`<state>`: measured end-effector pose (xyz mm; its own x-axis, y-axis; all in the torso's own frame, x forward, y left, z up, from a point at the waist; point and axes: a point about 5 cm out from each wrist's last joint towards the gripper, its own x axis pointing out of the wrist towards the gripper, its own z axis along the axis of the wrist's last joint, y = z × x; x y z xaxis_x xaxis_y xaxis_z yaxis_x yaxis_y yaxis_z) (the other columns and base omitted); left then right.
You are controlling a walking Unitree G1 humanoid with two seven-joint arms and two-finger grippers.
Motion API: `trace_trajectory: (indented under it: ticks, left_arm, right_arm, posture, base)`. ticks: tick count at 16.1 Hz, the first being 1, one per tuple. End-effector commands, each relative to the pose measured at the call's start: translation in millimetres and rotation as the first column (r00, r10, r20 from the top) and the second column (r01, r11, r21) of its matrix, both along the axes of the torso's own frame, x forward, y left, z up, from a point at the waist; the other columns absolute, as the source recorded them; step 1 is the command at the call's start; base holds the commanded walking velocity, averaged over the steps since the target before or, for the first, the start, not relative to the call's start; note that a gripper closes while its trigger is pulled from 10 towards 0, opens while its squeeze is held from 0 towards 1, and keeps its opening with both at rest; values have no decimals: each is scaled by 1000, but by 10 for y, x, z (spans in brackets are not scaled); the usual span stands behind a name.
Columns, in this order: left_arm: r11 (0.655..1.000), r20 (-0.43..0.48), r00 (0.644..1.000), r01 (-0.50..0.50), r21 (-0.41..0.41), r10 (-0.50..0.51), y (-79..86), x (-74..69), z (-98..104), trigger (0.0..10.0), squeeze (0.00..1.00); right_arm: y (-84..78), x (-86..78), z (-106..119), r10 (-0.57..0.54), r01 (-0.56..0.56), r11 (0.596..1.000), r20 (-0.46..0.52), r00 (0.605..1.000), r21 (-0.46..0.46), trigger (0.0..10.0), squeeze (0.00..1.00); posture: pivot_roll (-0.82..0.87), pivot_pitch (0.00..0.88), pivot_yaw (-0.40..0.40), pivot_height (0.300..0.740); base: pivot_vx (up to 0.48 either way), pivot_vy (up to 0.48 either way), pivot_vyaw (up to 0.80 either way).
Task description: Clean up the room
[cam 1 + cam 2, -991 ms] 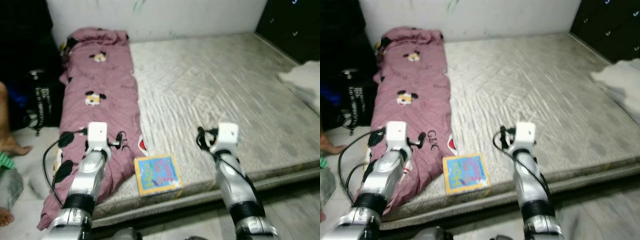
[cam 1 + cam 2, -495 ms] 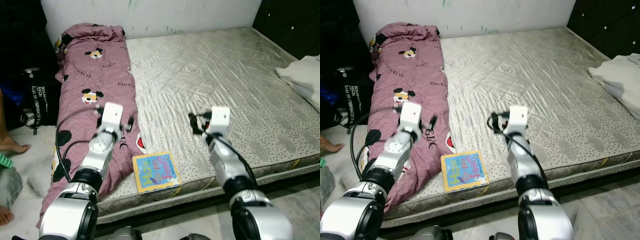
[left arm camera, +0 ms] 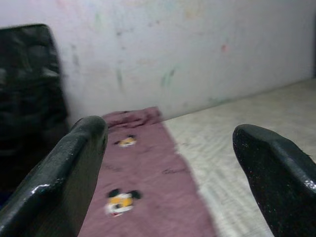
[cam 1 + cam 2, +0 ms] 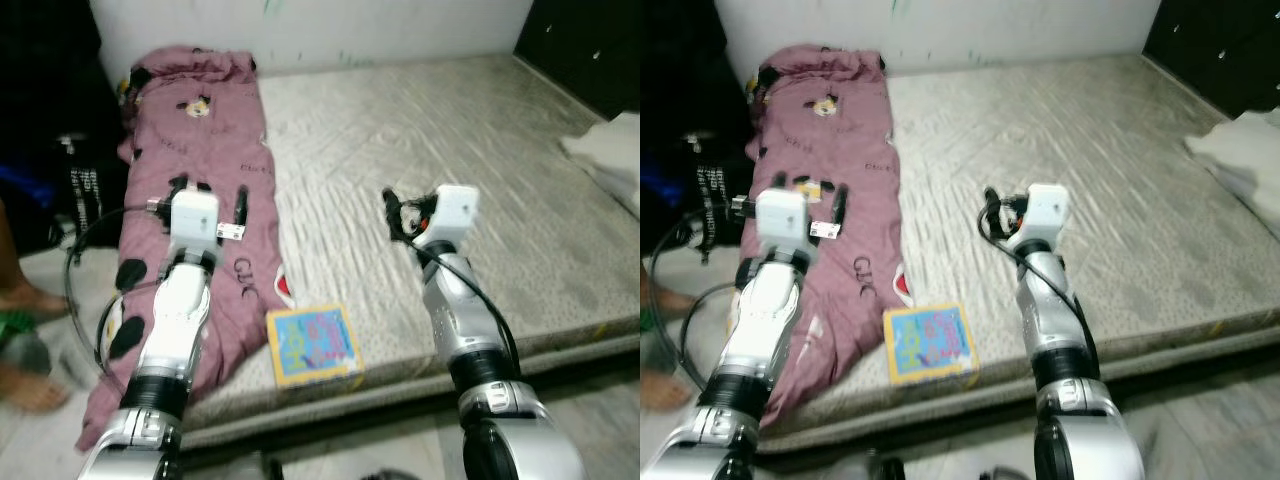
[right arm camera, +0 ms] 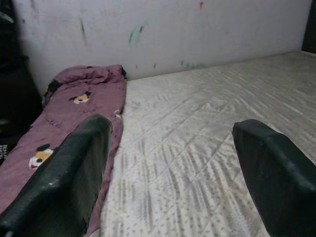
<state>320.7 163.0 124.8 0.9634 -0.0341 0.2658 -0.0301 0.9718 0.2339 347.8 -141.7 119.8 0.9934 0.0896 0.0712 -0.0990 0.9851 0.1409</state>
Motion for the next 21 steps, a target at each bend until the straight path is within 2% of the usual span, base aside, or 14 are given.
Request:
trace_trajectory:
  ticks: [1, 2, 3, 5, 6, 7, 8, 9, 10, 11, 12, 17, 20, 21]
  left_arm:
    - [999, 47, 999, 0, 53, -2, 30, -32, 68, 10000, 0]
    - [993, 87, 996, -4, 118, -6, 55, -68, 107, 10000, 0]
    - [993, 101, 995, -20, 117, 8, 73, -77, 133, 10000, 0]
    - [998, 90, 995, -35, 43, 31, 69, -85, 148, 10000, 0]
    - [994, -23, 997, -76, -79, 75, 0, -75, 27, 10000, 0]
    - [970, -77, 994, 54, -237, -74, -114, -133, -58, 10000, 0]
    - [961, -87, 989, 95, -258, -121, -148, -182, -94, 10000, 0]
    - [966, -105, 986, 100, -238, -128, -175, -216, -125, 10000, 0]
    - [926, -103, 978, 135, -353, -182, -222, -256, -115, 10000, 0]
    - [892, -108, 972, 142, -429, -207, -237, -275, -112, 10000, 0]
    - [887, -116, 969, 147, -437, -218, -231, -307, -121, 10000, 0]
    - [935, -186, 969, 91, -343, -162, -133, -490, -208, 10000, 0]
    - [934, -233, 961, 61, -353, -151, -77, -503, -258, 10000, 0]
    - [938, -242, 955, 81, -337, -170, -95, -507, -271, 10000, 0]
  right_arm:
    - [57, -24, 97, 27, -27, 1000, 40, 999, 4, 10000, 0]
    - [82, -53, 159, 42, -41, 999, 80, 996, -17, 10000, 0]
    - [105, -74, 203, 58, -55, 998, 109, 992, -34, 10000, 0]
    - [98, -105, 219, 46, -41, 998, 122, 991, -42, 10000, 0]
    - [56, -149, 176, 10, -7, 1000, 102, 995, -28, 10000, 0]
    - [25, -179, 160, -5, 7, 1000, 87, 996, -20, 10000, 0]
    - [1, -195, 144, -11, 12, 1000, 74, 997, -6, 10000, 0]
    - [-3, -219, 109, -5, 5, 1000, 55, 998, -4, 10000, 0]
    - [9, -257, 51, 3, -3, 1000, 30, 1000, -2, 10000, 0]
    - [15, -284, 6, -2, 2, 1000, 10, 1000, 7, 10000, 0]
    - [29, -315, -27, -2, 2, 1000, -3, 1000, 8, 10000, 0]
    - [56, -463, -135, -6, 6, 1000, -47, 999, -3, 10000, 0]
    - [39, -501, -186, -26, 26, 1000, -69, 997, -7, 10000, 0]
    - [28, -505, -194, -39, 38, 999, -74, 997, -11, 10000, 0]
  posture:
    - [28, 0, 9, 740]
    - [26, 0, 3, 740]
    - [24, 0, 2, 740]
    - [23, 0, 3, 740]
    - [16, 0, 7, 740]
    - [7, 0, 3, 740]
    - [8, 0, 0, 740]
    - [11, 0, -1, 740]
    - [13, 0, -2, 740]
    - [18, 0, -7, 740]
    - [22, 0, -13, 740]
    - [43, 0, -18, 740]
    - [39, 0, -4, 740]
    - [37, 0, -4, 740]
  base:
    - [0, 0, 0]
    - [0, 0, 0]
    - [0, 0, 0]
    - [0, 0, 0]
    - [0, 0, 0]
    - [0, 0, 0]
    - [0, 0, 0]
    - [0, 0, 0]
    - [0, 0, 0]
    - [0, 0, 0]
    - [0, 0, 0]
    - [0, 0, 0]
    - [0, 0, 0]
    - [0, 0, 0]
